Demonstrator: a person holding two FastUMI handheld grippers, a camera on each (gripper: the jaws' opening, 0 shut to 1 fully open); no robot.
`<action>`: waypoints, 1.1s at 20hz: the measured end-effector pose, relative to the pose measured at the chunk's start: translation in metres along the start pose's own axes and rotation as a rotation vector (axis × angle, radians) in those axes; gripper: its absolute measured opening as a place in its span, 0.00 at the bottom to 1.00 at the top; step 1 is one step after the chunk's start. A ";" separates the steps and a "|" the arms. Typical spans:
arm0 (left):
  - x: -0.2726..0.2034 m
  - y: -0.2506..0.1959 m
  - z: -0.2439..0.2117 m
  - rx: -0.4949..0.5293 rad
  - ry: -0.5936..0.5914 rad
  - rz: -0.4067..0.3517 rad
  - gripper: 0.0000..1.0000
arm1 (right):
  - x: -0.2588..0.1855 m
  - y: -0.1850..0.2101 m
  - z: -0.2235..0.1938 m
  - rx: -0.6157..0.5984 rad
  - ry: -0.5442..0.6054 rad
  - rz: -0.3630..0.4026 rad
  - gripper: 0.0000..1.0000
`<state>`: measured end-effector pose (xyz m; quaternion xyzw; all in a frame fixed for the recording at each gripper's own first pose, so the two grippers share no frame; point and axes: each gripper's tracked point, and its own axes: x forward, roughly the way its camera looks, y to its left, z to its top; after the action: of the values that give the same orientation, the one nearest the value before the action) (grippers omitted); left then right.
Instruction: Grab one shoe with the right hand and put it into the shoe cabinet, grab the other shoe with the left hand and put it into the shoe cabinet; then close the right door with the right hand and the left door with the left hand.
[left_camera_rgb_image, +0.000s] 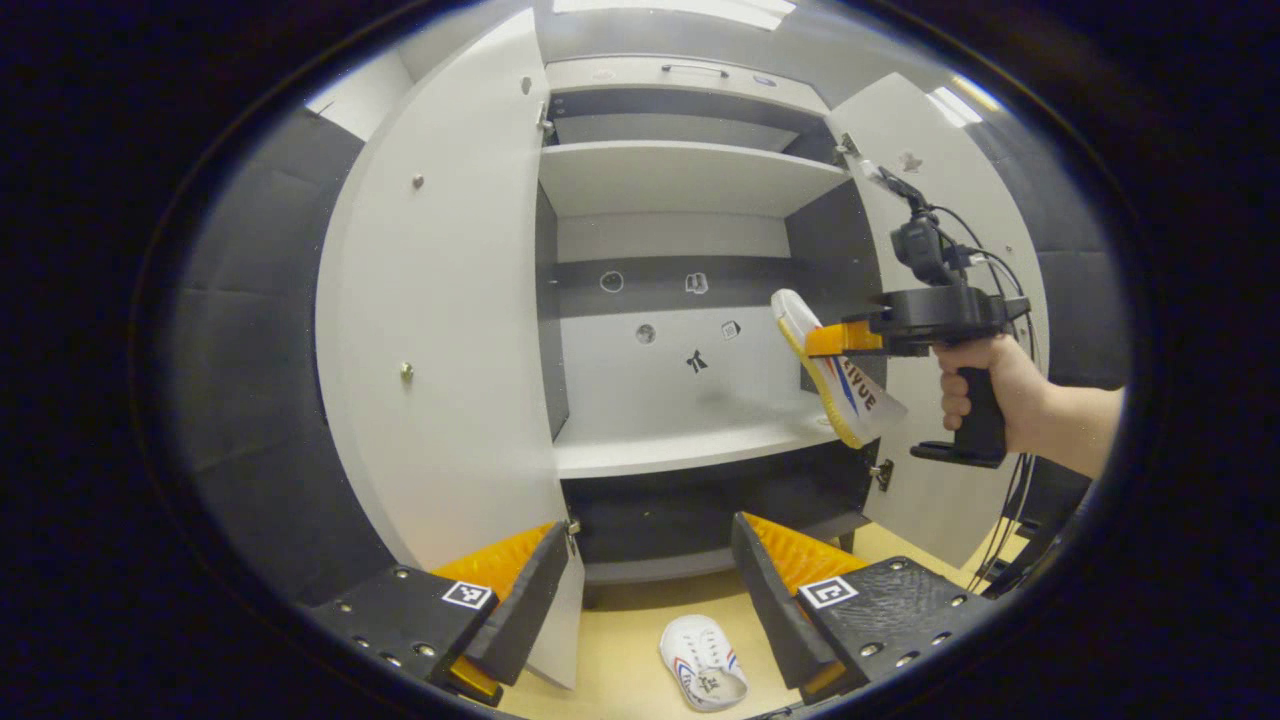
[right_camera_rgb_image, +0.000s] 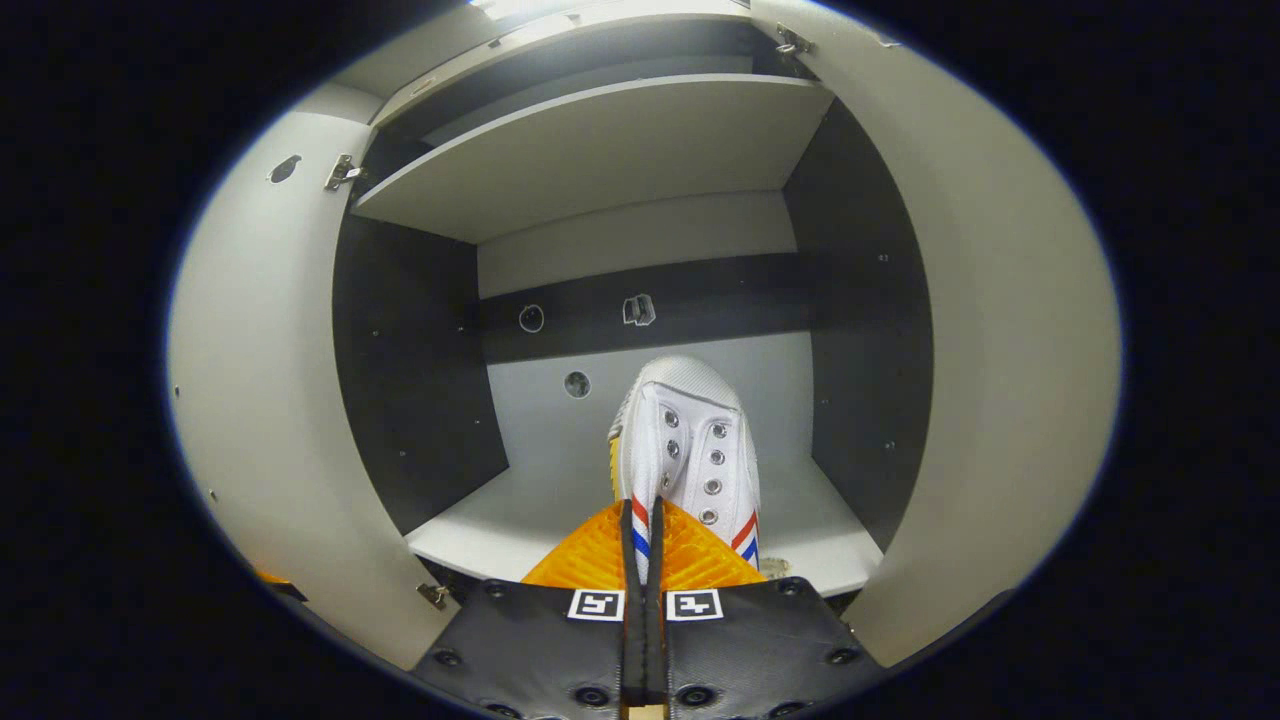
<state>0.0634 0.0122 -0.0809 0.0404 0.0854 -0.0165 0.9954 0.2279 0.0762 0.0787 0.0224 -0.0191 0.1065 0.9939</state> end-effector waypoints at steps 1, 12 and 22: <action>0.000 0.001 0.000 -0.002 0.011 0.018 0.94 | 0.013 -0.001 0.004 -0.002 -0.007 0.000 0.01; -0.001 0.019 -0.003 0.001 0.072 0.213 0.89 | 0.121 -0.031 -0.005 0.000 0.022 -0.031 0.01; -0.013 0.010 -0.028 -0.023 0.143 0.316 0.95 | 0.160 -0.038 -0.029 0.066 0.079 -0.007 0.50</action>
<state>0.0468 0.0250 -0.1051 0.0428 0.1487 0.1442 0.9774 0.3929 0.0739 0.0546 0.0508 0.0237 0.1042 0.9930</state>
